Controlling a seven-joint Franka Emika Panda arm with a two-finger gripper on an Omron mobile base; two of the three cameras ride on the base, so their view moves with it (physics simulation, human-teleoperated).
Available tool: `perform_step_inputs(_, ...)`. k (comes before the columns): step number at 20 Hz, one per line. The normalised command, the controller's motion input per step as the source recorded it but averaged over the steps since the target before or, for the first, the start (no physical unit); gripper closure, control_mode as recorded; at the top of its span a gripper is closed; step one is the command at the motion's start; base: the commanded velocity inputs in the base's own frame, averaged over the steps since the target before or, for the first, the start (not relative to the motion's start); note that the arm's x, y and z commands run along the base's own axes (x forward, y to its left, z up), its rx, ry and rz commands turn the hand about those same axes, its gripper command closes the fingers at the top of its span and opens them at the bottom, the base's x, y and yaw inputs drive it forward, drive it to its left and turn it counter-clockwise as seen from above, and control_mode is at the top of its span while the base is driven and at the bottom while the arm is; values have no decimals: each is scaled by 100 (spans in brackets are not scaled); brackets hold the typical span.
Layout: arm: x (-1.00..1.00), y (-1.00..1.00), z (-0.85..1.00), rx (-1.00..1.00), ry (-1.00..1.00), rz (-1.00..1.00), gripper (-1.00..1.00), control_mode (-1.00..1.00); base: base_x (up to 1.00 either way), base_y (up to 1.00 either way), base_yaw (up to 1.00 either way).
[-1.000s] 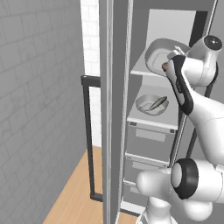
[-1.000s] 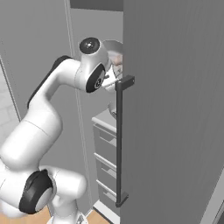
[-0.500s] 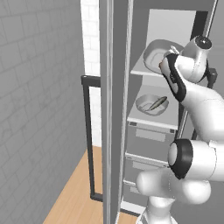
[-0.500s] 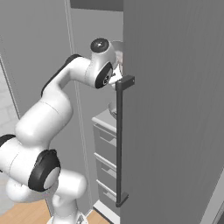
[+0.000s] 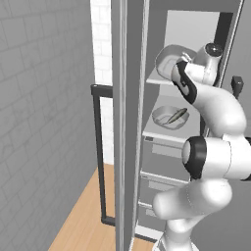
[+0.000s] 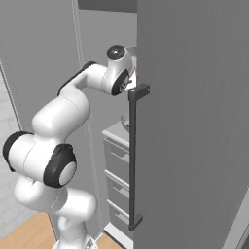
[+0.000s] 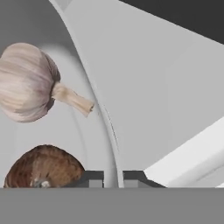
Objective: Take the meat container that has the fish and place it on the second highest rack of the freezer. Then take the vegetable container that has the mushroom and garlic and place it on the highest rack of the freezer.
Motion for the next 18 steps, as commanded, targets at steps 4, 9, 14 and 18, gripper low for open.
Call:
perform_step_inputs(4,65,-10,-12,0,0,0,100,-100,0,0,0)
perform_step_inputs(9,60,-7,-22,0,0,0,-100,-100,0,0,0)
perform_step_inputs(14,53,0,-15,-4,0,0,-100,-100,0,0,0)
perform_step_inputs(18,11,4,-1,-6,-15,0,-100,-100,0,0,0)
